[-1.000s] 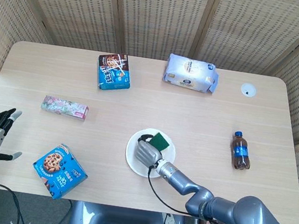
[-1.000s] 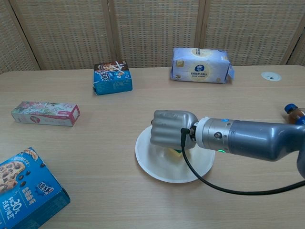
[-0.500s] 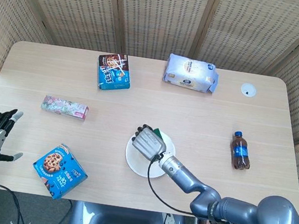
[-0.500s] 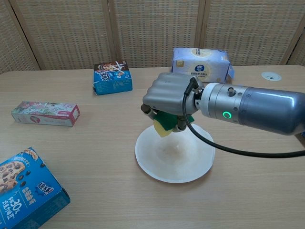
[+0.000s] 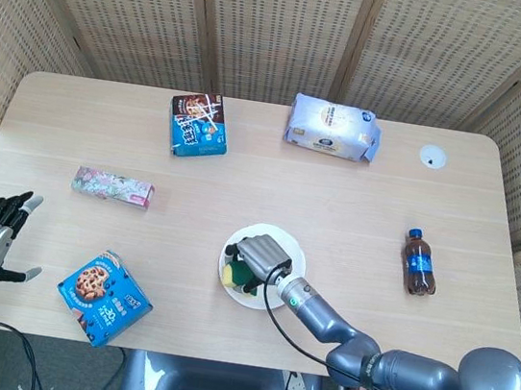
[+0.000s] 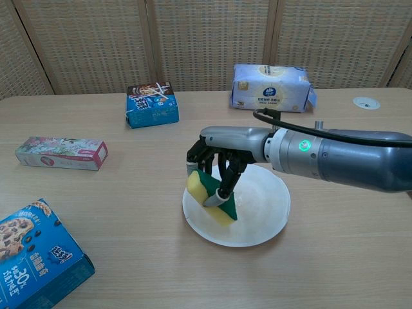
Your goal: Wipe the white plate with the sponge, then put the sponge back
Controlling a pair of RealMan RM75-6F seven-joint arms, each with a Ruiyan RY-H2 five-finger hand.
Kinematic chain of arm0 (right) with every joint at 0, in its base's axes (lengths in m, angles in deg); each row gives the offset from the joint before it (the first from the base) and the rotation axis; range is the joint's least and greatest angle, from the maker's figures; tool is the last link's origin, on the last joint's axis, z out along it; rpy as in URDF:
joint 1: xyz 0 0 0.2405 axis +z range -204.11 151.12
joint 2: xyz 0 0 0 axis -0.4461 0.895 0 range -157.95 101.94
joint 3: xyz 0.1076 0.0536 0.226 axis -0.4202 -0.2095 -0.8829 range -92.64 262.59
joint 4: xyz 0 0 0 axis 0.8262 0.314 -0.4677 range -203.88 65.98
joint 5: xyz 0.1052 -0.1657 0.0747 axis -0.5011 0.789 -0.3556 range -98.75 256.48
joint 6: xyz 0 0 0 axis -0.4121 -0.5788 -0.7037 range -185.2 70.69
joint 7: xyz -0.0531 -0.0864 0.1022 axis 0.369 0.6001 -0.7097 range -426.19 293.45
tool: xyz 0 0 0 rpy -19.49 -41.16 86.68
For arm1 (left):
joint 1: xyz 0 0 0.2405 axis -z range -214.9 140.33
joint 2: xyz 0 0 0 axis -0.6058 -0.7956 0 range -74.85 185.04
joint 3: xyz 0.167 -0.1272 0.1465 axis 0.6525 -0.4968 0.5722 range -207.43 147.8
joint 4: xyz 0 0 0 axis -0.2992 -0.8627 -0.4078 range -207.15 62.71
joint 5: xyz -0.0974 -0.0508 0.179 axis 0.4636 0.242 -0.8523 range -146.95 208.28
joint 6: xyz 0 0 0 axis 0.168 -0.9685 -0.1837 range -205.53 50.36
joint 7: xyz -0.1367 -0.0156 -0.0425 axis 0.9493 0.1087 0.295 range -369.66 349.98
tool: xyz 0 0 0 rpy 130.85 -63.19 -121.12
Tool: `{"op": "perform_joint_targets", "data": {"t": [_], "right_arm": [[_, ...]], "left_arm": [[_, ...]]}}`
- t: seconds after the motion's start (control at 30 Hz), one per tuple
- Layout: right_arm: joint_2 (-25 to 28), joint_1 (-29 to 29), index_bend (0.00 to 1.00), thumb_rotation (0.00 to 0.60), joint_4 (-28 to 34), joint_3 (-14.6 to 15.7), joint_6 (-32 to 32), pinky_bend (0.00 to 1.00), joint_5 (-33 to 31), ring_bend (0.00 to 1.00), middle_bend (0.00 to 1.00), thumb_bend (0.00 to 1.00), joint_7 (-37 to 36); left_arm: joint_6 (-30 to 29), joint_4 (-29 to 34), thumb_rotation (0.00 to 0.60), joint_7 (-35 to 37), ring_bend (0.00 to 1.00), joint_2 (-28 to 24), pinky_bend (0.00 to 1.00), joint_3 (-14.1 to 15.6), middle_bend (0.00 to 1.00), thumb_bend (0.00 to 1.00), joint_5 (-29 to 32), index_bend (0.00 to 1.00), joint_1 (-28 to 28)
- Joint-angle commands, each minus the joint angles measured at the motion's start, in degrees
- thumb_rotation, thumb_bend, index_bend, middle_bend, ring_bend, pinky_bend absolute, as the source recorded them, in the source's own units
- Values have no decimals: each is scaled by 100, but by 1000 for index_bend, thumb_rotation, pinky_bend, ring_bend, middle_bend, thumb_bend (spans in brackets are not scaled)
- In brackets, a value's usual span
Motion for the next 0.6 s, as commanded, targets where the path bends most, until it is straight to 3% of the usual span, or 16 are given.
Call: {"op": "perform_joint_targets", "data": {"t": [0.03,0.43,0.6], "right_arm": [[-136,46,587,600,-181,-3,-46,433,-81,371,483,484,0],[-484,237,590,600,-679,-131,-36,433,-233,371,486,490,-1],[-702,253,591,600,-1099,-22,-57,434,-190,371,487,489,-6]], "left_arm": [[1,-4,600,10,0,-5,0,-1,0,0,2,0,0],[66,-43,600,39,0,-4,0,-24,0,0,86,0,30],[96,-52,600,39,0,0,0,-30,0,0,123,0,44]]}}
